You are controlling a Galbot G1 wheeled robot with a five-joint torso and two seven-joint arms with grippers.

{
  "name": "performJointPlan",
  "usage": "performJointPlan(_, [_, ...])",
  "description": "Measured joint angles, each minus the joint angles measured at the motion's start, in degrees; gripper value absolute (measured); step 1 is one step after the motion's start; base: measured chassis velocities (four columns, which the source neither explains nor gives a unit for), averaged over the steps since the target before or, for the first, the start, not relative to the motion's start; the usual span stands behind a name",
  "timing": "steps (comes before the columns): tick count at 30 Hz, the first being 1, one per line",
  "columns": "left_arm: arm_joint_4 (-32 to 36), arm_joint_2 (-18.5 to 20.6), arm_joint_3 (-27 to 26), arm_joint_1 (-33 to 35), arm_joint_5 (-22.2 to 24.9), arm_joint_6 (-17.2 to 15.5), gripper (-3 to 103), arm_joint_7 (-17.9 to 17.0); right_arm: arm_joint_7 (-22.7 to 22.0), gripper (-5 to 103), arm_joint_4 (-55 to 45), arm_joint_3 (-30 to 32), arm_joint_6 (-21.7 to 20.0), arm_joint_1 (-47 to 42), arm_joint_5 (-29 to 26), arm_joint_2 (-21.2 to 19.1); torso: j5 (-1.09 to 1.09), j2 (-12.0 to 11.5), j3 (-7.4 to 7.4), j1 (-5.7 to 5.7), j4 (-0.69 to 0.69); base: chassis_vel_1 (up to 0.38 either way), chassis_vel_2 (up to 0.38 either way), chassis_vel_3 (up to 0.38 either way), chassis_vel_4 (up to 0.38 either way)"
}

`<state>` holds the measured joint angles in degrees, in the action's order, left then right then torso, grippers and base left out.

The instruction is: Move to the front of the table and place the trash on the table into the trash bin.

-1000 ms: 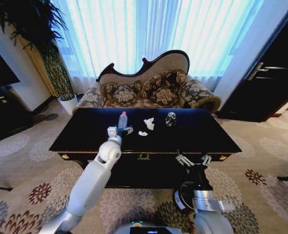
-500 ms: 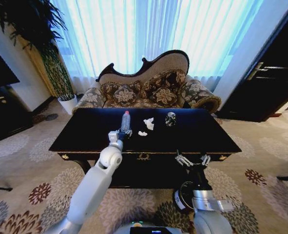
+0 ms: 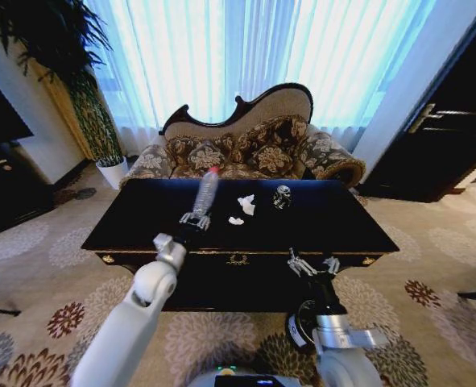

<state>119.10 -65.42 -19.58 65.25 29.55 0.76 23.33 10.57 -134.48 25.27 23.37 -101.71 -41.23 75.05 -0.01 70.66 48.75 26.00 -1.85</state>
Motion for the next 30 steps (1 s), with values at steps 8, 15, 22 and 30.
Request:
performJointPlan(8, [0.2,0.5,-3.4,1.6,8.6,6.1,38,18.8,5.5,100,-3.1,-2.4,-0.4,0.6,-17.4,-0.6,-0.01,0.0,0.0,0.0,0.0,0.0,0.0,0.0,0.0])
performJointPlan(15, [0.8,1.2,-4.6,1.4,14.2,3.0,38,28.3,8.8,100,-5.4,-2.2,0.2,0.4,-26.5,-1.1,0.0,0.0,0.0,0.0,0.0,0.0,0.0,0.0,0.0])
performJointPlan(22, [1.7,1.3,-4.5,0.0,15.3,-1.8,38,31.2,10.4,100,-7.6,-3.7,-0.1,0.4,-24.8,-0.4,0.0,0.0,0.0,0.0,-0.01,0.0,0.0,0.0,0.0])
performJointPlan(30, [2.1,2.8,-2.9,-1.0,17.0,-4.9,38,34.0,11.9,100,-8.3,-4.6,-0.2,0.1,-17.7,-0.3,0.0,0.0,0.01,0.0,-0.01,0.0,0.0,0.0,0.0])
